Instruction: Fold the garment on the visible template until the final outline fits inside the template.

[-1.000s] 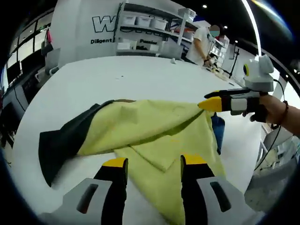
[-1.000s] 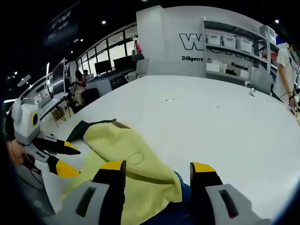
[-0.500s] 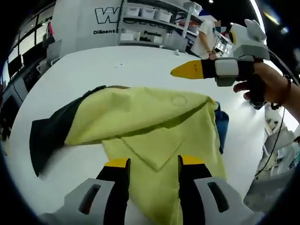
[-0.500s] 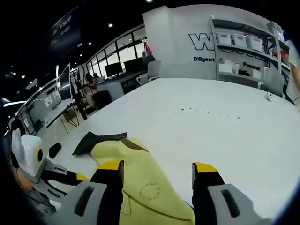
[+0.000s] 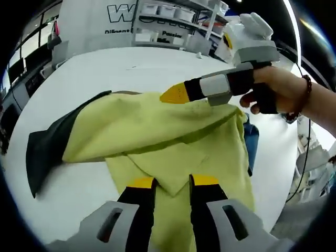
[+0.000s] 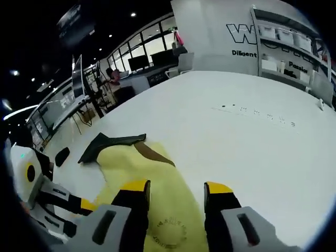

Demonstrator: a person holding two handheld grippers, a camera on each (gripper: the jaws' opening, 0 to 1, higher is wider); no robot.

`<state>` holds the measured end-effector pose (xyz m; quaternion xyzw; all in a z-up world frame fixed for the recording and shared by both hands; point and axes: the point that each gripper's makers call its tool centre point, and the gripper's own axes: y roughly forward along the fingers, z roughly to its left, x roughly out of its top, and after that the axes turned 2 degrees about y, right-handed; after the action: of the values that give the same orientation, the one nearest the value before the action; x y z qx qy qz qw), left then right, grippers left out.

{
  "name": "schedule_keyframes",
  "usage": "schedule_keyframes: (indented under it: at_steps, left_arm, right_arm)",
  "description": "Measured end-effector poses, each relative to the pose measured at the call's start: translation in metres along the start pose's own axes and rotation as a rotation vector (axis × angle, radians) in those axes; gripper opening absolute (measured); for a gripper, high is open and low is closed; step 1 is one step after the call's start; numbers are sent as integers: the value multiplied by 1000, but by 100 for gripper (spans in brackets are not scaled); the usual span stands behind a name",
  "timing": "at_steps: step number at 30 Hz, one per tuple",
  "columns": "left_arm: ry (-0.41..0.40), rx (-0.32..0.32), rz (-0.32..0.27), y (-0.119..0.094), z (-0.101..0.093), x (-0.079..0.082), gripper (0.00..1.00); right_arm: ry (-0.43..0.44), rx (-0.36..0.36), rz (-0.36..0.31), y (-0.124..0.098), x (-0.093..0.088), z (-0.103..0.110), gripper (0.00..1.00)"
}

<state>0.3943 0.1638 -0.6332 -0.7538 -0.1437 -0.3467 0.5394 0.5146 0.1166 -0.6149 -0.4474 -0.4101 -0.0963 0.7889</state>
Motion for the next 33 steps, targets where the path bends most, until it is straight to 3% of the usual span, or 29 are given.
schedule_keyframes:
  at_steps: [6,10,14,23,33]
  left_arm:
    - [-4,20,1,3,6,1,10]
    - [3,29,0,3,8,1,7]
    - [7,28,2,3,8,1,2]
    - [26,14,-8,-15,16,-1,0]
    - [-3,8,17,-48,41,-19,0]
  right_arm:
    - [-4,-2,14,5,-3,-3,20]
    - [-5,7,32,5,-7,-1,16]
    - [-40,13,63,5,-14,3,1]
    - [-114,-14,49,1,-7,0,0]
    - [-187,-92,37,-2,4,-16,0]
